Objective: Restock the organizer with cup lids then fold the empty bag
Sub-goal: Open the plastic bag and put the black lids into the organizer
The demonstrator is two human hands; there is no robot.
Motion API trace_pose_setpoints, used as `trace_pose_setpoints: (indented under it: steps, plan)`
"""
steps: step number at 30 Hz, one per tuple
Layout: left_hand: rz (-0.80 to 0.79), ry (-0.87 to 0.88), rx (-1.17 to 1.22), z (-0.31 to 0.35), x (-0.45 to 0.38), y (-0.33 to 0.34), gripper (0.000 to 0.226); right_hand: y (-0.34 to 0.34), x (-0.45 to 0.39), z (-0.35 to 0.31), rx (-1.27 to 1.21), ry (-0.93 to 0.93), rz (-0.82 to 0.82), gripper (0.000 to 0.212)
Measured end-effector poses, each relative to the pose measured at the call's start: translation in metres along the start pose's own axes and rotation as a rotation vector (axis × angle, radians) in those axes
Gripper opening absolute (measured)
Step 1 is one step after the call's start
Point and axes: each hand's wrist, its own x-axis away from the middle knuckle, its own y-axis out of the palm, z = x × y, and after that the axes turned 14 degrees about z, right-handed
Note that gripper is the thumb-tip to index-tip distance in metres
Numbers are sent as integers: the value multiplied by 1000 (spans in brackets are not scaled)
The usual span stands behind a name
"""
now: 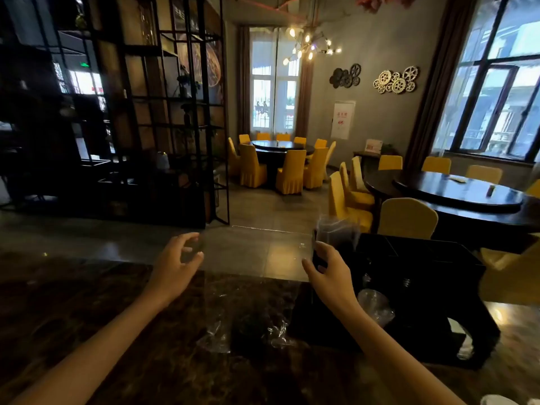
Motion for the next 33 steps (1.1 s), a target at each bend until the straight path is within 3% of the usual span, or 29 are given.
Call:
trace_pose_setpoints:
  steps: [7,11,14,20,33]
  plan:
    - [-52,-298,186,-27,-16,22,42,16,-10,23,-72,221,-18,55]
    - [-115,-371,293,-36,-19,35,40,24,-15,33,-129,281,-39,48]
    - [-86,-404,327,-41,-18,44,25,29,-18,39,-181,310,-62,40]
    - [-17,-436,399,-45,-11,45,14,29,-19,39,-276,296,-64,16]
    - [7,-341,468,-11,20,3,13,-14,3,10,-336,164,-60,14]
